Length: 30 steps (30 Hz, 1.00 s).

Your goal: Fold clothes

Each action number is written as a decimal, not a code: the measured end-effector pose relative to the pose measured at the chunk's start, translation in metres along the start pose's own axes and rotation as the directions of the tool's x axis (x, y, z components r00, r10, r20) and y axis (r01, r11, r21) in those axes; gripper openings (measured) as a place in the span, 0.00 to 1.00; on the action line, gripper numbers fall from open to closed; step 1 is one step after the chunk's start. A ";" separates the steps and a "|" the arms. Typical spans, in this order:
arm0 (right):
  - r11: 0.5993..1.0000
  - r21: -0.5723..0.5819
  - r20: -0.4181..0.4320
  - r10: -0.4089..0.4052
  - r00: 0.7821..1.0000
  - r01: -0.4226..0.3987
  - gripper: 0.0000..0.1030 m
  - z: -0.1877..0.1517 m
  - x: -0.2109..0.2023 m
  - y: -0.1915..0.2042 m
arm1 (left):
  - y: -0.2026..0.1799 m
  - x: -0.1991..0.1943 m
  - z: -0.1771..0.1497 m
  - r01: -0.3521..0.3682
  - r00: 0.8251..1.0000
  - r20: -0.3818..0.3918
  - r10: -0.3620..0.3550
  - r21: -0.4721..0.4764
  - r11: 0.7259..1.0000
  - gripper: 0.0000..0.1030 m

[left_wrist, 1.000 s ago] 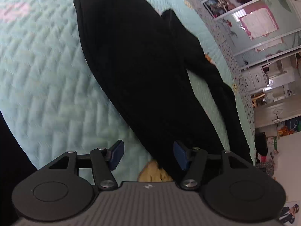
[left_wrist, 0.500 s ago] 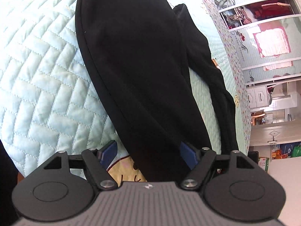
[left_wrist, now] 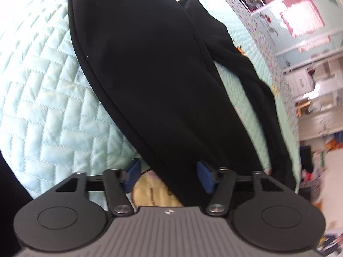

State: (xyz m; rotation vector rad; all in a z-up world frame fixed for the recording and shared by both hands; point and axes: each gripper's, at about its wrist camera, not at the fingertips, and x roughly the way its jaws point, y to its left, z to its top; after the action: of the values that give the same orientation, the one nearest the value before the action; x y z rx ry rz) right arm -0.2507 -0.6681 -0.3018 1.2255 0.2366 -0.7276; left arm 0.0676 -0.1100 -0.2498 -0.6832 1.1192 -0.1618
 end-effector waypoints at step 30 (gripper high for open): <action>0.804 -0.341 -0.680 0.147 0.718 -0.487 0.63 -0.170 0.059 0.159 | -0.158 0.091 0.106 0.279 0.960 -0.270 -0.069 0.937 0.211 0.62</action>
State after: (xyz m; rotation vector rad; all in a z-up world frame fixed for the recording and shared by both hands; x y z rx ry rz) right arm -0.0719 -0.5116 -0.2702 0.9223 0.6990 0.1065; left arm 0.2338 -0.2301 -0.2015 0.4155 0.8448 -1.0798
